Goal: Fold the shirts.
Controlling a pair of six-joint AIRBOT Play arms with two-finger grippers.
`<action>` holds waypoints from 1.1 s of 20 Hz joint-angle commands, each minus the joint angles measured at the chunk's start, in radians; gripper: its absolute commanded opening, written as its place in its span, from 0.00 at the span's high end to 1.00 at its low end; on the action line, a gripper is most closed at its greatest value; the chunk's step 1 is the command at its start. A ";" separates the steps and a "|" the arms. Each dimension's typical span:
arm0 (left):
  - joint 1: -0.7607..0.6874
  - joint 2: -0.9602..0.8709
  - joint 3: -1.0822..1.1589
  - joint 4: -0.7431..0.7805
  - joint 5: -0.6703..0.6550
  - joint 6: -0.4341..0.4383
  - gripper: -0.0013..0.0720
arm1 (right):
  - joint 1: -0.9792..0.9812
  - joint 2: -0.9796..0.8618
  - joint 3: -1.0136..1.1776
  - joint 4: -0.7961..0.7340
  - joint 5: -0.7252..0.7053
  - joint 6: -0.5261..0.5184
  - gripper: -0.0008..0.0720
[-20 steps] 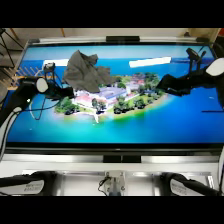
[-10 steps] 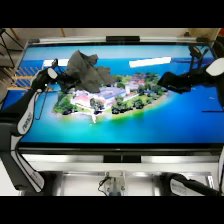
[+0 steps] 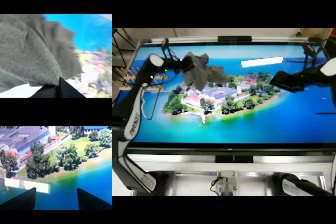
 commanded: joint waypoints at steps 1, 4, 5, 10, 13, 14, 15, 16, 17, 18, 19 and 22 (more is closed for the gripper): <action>-0.091 0.310 0.005 -0.026 -0.055 0.207 0.94 | 0.001 0.116 0.001 -0.047 0.016 -0.018 0.14; -0.173 0.562 0.004 -0.022 -0.068 0.208 0.94 | 0.001 0.308 0.001 -0.147 0.053 -0.027 0.14; -0.199 0.619 0.004 -0.015 -0.094 0.198 0.94 | 0.001 0.369 0.001 -0.167 0.078 -0.027 0.14; -0.357 0.690 -0.115 0.131 -0.250 0.007 0.94 | 0.001 0.575 0.000 -0.186 0.311 0.045 0.14; -0.454 0.676 -0.360 0.215 -0.192 -0.087 0.94 | 0.001 0.585 -0.055 -0.193 0.426 0.063 0.14; -0.468 0.662 -0.448 0.212 -0.140 -0.114 0.94 | 0.001 0.584 -0.107 -0.193 0.414 0.062 0.14; -0.476 0.644 -0.517 0.210 -0.085 -0.153 0.94 | 0.001 0.585 -0.168 -0.191 0.381 0.062 0.14; -0.479 0.618 -0.572 0.210 -0.028 -0.204 0.94 | 0.001 0.584 -0.245 -0.186 0.328 0.062 0.14; -0.478 0.590 -0.604 0.209 0.015 -0.251 0.94 | 0.001 0.583 -0.320 -0.179 0.270 0.063 0.14; -0.474 0.555 -0.612 0.210 0.038 -0.286 0.94 | 0.001 0.572 -0.396 -0.162 0.215 0.069 0.14; -0.469 0.524 -0.603 0.206 0.043 -0.297 0.94 | 0.001 0.554 -0.452 -0.133 0.177 0.071 0.14; -0.399 0.488 -0.533 0.168 -0.001 -0.284 0.02 | 0.001 0.462 -0.521 -0.064 0.142 0.033 0.14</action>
